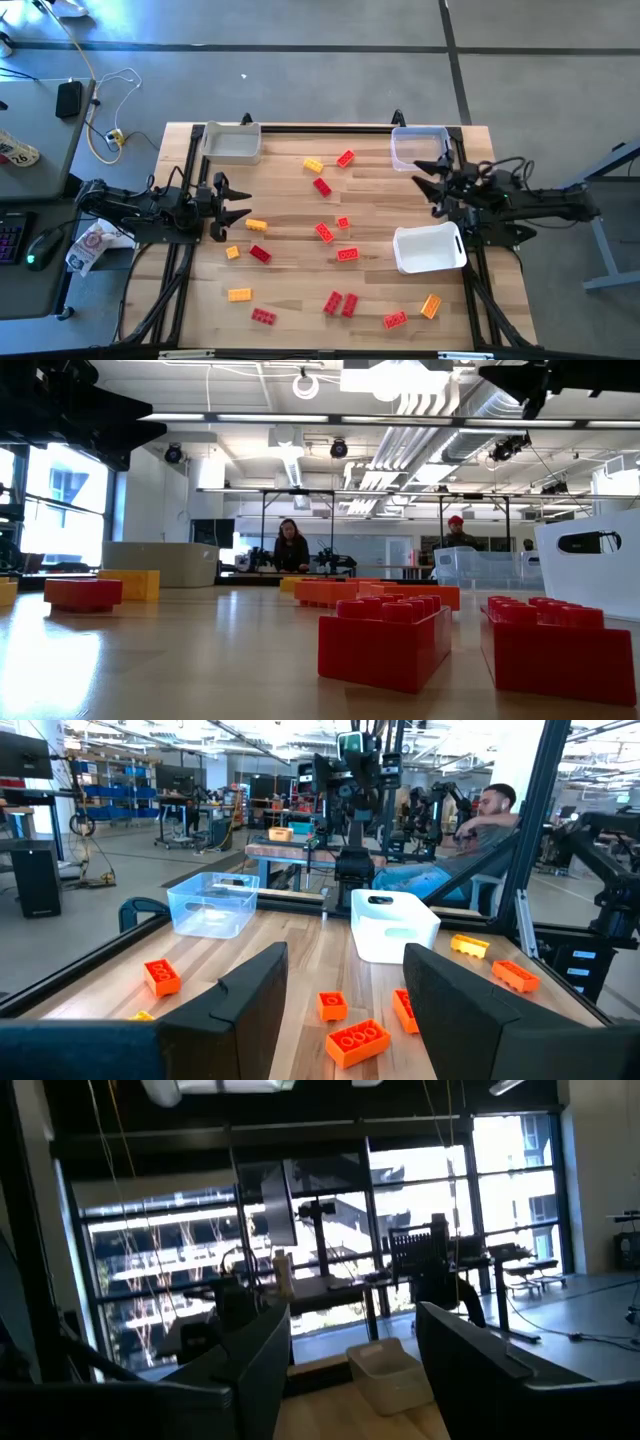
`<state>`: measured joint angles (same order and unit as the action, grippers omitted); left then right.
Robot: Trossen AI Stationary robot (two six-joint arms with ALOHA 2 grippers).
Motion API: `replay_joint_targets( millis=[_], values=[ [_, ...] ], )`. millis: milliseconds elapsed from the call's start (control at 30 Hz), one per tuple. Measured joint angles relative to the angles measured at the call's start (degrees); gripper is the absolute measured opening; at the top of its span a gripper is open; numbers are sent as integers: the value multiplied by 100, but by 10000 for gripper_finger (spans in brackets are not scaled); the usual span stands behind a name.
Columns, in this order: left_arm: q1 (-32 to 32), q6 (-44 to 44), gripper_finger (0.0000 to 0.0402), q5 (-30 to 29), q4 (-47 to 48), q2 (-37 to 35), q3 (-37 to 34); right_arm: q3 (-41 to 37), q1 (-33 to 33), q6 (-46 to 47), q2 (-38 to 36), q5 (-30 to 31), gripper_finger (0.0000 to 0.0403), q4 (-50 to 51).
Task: Sort & place blocks by color
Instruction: Put the orange block into the transparent bin
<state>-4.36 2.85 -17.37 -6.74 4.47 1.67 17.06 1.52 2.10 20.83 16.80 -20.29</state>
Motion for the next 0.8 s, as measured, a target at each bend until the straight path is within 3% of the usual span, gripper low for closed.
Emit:
replay_joint_targets(
  millis=[500, 800],
  values=[
    [-1, 2, 191, 9, 6, 1, 0, 2036, 0, -412, 3012, -338, 204, 2365],
    [-1, 1, 191, 13, 173, 2, 0, 2461, -2, -714, 4266, -691, 204, 2528]
  ],
)
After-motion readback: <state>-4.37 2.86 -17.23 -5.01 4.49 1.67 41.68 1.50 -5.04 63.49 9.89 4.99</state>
